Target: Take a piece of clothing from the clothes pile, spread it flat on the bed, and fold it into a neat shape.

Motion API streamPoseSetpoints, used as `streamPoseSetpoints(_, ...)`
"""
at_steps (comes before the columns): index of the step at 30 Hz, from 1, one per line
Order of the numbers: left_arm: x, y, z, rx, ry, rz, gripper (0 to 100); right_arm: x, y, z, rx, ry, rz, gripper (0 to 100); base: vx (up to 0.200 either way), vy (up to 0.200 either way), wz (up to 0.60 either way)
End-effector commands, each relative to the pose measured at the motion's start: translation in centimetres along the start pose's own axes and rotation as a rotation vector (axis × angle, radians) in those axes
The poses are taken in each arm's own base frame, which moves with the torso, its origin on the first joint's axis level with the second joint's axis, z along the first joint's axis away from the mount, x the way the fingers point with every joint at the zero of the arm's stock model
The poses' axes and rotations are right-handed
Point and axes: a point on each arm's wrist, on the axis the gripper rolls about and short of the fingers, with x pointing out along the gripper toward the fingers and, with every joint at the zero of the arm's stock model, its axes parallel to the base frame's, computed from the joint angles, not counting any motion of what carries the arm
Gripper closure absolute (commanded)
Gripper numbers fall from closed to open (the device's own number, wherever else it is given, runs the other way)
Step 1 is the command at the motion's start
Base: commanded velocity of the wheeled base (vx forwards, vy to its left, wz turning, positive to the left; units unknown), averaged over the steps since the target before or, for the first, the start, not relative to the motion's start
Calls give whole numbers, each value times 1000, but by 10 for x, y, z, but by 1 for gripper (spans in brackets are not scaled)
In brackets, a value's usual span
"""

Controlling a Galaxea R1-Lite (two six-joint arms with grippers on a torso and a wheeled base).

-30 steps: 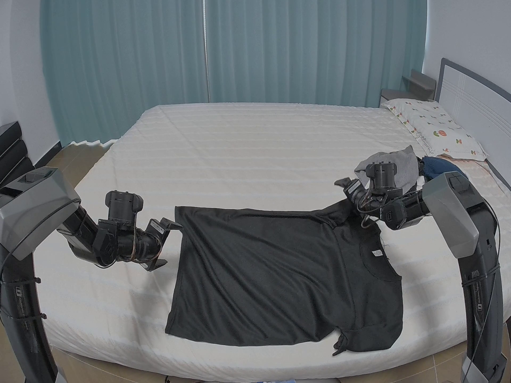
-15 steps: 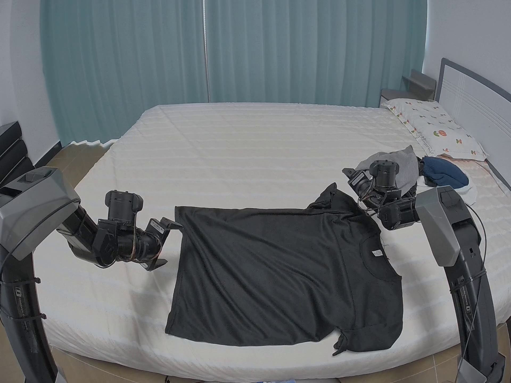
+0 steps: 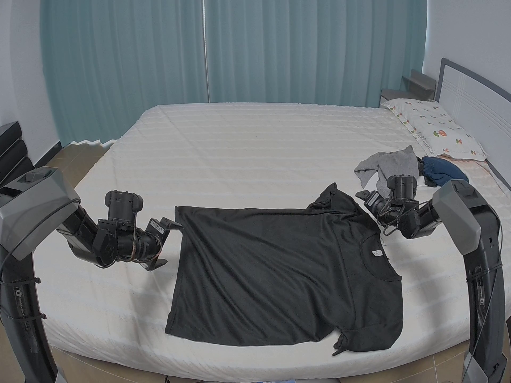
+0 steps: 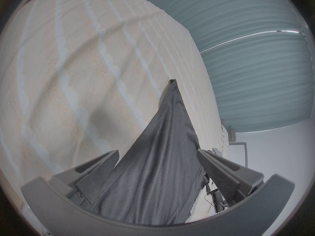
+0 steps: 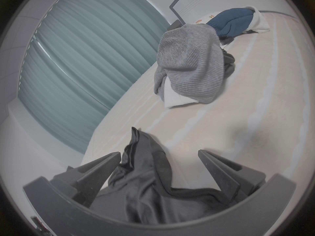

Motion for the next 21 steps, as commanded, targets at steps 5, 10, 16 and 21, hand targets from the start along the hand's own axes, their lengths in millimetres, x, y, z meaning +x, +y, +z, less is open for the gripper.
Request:
streamPoseSetpoints(5,1,1,-1,1,3,3,0,-14,-5,12,-94,3,-8,0,0,0,0)
streamPoseSetpoints(10,1,1,-1,1,3,3,0,-9,-9,4,-157,23,0,0,0,0,0)
streamPoseSetpoints(16,1,1,-1,5,5,4,0,-4,-7,1,-163,42,41,0,0,0,0)
streamPoseSetpoints(21,2,1,-2,6,6,4,0,4,-10,-4,-169,41,45,0,0,0,0)
